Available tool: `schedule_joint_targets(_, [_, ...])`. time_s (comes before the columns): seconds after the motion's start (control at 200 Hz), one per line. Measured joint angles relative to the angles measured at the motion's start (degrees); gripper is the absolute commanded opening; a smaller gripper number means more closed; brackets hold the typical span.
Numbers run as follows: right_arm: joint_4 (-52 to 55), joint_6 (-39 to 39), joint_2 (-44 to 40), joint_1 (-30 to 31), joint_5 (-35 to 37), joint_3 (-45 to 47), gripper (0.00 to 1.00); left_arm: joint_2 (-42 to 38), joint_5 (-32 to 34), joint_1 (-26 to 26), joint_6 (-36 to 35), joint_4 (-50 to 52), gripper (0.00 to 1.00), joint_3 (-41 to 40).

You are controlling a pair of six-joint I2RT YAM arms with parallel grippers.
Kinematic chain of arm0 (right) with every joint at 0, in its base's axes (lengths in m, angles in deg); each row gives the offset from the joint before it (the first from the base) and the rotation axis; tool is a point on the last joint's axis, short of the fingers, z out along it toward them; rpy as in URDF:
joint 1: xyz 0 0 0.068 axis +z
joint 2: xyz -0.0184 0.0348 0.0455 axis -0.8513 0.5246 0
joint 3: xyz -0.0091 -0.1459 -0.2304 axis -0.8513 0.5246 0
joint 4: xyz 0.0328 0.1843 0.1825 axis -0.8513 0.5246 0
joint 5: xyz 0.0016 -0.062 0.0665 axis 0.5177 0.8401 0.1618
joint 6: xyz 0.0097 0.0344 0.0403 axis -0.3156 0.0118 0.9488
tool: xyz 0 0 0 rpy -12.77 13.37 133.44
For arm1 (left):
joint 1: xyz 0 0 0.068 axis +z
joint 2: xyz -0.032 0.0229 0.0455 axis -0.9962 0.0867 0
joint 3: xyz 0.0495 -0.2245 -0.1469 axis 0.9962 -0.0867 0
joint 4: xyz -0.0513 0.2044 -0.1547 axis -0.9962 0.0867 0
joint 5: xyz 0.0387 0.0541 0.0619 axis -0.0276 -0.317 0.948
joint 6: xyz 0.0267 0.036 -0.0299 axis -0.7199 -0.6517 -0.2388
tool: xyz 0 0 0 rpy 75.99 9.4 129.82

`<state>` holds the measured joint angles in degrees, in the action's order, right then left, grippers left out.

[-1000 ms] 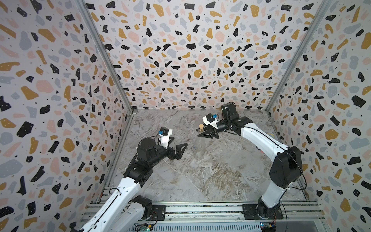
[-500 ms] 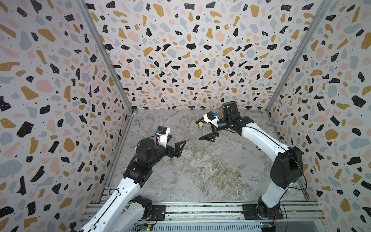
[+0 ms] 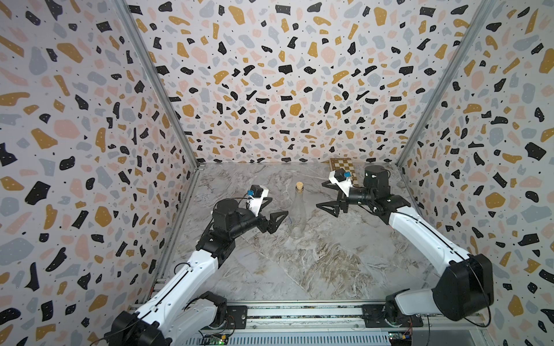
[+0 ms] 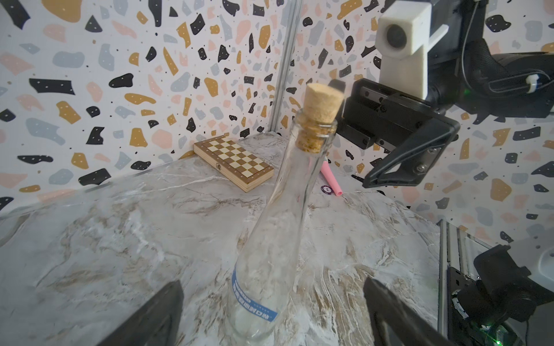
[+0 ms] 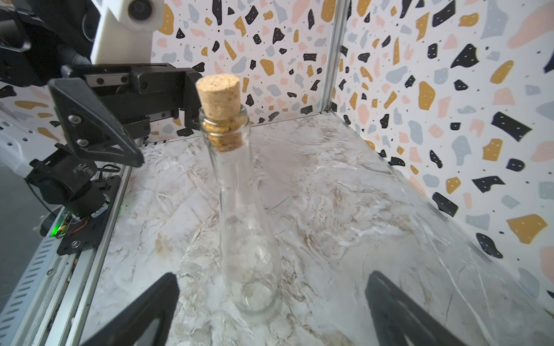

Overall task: Remove the label from the bottle
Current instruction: Pick up the bottle from the center of the board.

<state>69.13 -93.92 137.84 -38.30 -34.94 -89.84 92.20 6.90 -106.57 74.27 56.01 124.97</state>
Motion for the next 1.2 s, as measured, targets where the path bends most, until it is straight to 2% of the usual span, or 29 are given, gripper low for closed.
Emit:
schedule_joint_targets(0.18, [-5.38, 4.7, -3.63, 1.44, 4.92, 6.16, 1.0, 4.46, -4.35, 0.0, -2.64, -3.98, 0.94, 2.62])
schedule_joint_targets(0.486, [-6.95, 6.14, -3.37, 2.54, 8.9, 6.43, 1.0, 9.25, -9.68, -0.02, -3.3, -8.98, 0.94, 4.96])
schedule_joint_targets(0.876, [-6.86, 6.14, -2.47, 2.58, 9.64, 6.12, 1.0, 17.16, -11.74, -0.52, -3.98, -11.98, 0.91, 9.77])
schedule_joint_targets(1.196, [-6.71, 6.12, -1.97, 2.58, 9.64, 6.12, 1.0, 22.8, -12.94, -1.36, -6.05, -12.35, 0.82, 14.4])
